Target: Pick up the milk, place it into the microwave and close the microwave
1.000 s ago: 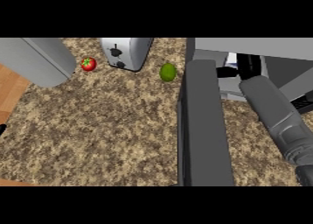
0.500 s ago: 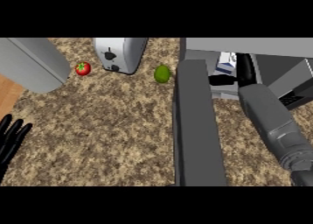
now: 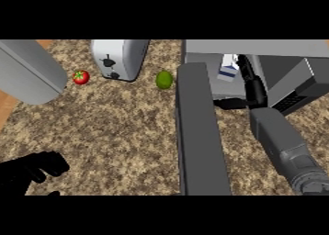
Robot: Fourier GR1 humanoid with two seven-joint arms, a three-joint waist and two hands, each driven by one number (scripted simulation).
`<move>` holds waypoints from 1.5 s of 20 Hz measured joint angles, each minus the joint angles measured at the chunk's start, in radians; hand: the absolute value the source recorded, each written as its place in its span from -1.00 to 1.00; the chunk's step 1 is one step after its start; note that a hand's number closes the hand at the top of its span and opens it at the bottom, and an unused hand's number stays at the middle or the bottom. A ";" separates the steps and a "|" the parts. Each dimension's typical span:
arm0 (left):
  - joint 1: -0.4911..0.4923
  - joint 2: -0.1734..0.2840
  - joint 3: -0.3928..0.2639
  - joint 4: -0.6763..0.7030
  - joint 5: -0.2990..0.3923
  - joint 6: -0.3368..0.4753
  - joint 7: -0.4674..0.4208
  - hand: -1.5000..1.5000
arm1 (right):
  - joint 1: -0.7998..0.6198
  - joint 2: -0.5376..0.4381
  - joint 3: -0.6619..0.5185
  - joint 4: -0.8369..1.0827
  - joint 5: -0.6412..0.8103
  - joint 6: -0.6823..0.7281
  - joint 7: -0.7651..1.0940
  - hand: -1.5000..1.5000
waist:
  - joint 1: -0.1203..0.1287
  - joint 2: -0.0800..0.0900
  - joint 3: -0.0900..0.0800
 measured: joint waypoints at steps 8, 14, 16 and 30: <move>-0.027 -0.009 -0.139 0.006 -0.043 0.079 0.059 1.00 | 0.121 0.015 -0.001 -0.043 -0.029 0.159 -0.048 -1.00 | -0.031 -0.014 -0.002; -0.045 -0.006 -0.218 0.022 -0.085 0.110 0.077 1.00 | 0.251 0.043 0.038 -0.148 -0.032 0.187 -0.054 -1.00 | -0.053 -0.024 -0.004; -0.056 -0.008 -0.258 0.053 -0.137 0.116 0.041 1.00 | 0.309 0.047 0.050 -0.188 -0.034 0.199 -0.061 -1.00 | -0.059 -0.026 -0.004; -0.316 -0.011 -0.535 0.366 -0.352 0.311 -0.052 1.00 | 0.739 0.004 0.119 -0.649 -0.101 0.318 -0.008 -1.00 | -0.083 -0.027 -0.005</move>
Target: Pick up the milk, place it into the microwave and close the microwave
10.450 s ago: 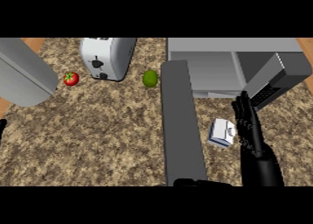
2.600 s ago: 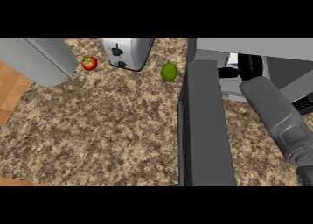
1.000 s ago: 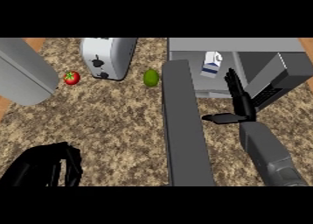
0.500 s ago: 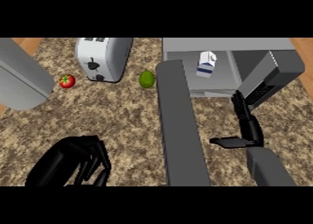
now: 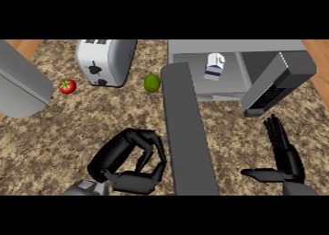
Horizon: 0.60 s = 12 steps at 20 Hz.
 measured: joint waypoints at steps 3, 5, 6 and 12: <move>-0.061 0.001 -0.072 0.120 -0.026 0.056 -0.035 1.00 | 0.081 -0.026 0.008 -0.110 -0.020 0.028 0.016 -1.00 | -0.003 0.001 0.000; -0.093 0.002 -0.113 0.206 -0.049 0.108 -0.080 1.00 | 0.130 -0.040 0.019 -0.186 -0.025 0.041 0.030 -1.00 | -0.006 0.001 0.000; -0.111 0.002 -0.142 0.253 -0.050 0.137 -0.099 1.00 | 0.151 -0.048 0.022 -0.216 -0.026 0.043 0.032 -1.00 | -0.004 0.002 0.000; -0.236 0.003 -0.276 0.520 -0.007 0.355 -0.244 1.00 | 0.257 -0.087 0.046 -0.392 -0.071 0.096 0.057 -1.00 | -0.016 0.006 -0.001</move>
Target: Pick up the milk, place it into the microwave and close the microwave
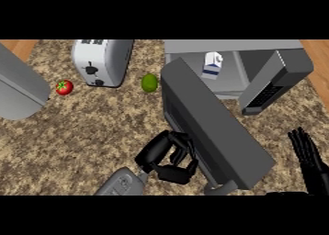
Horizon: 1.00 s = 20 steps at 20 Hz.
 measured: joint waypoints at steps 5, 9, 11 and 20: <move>-0.072 0.001 -0.102 0.143 0.120 0.160 -0.137 1.00 | 0.031 -0.015 0.018 -0.140 -0.075 0.055 0.068 -1.00 | -0.019 0.005 -0.001; -0.132 0.002 -0.172 0.224 0.224 0.238 -0.179 1.00 | 0.051 -0.034 0.035 -0.250 -0.127 0.094 0.123 -1.00 | -0.044 0.010 -0.002; -0.159 0.003 -0.212 0.249 0.276 0.265 -0.178 1.00 | 0.062 -0.051 0.032 -0.294 -0.154 0.112 0.146 -1.00 | -0.056 0.011 -0.002; -0.247 0.004 -0.301 0.270 0.479 0.358 -0.218 1.00 | 0.070 -0.096 0.059 -0.452 -0.246 0.175 0.250 -1.00 | -0.113 0.025 -0.005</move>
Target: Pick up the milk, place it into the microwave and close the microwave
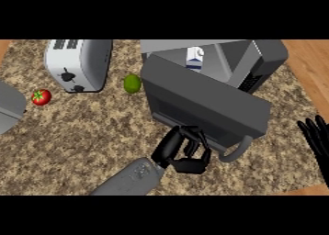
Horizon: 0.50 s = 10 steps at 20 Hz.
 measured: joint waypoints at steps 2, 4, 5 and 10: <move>-0.016 0.000 -0.010 -0.010 0.038 0.031 -0.013 1.00 | -0.008 -0.014 0.002 -0.022 -0.014 0.012 0.020 -1.00 | -0.011 0.002 0.000; -0.034 -0.001 -0.008 -0.012 0.079 0.066 -0.021 1.00 | -0.011 -0.030 0.000 -0.037 -0.023 0.022 0.033 -1.00 | -0.022 0.004 0.000; -0.045 -0.002 -0.006 -0.017 0.097 0.088 -0.023 1.00 | -0.016 -0.037 0.001 -0.046 -0.027 0.027 0.042 -1.00 | -0.026 0.005 0.000; -0.092 -0.005 0.013 -0.011 0.186 0.195 -0.029 1.00 | -0.036 -0.081 -0.019 -0.081 -0.047 0.045 0.070 -1.00 | -0.052 0.009 0.000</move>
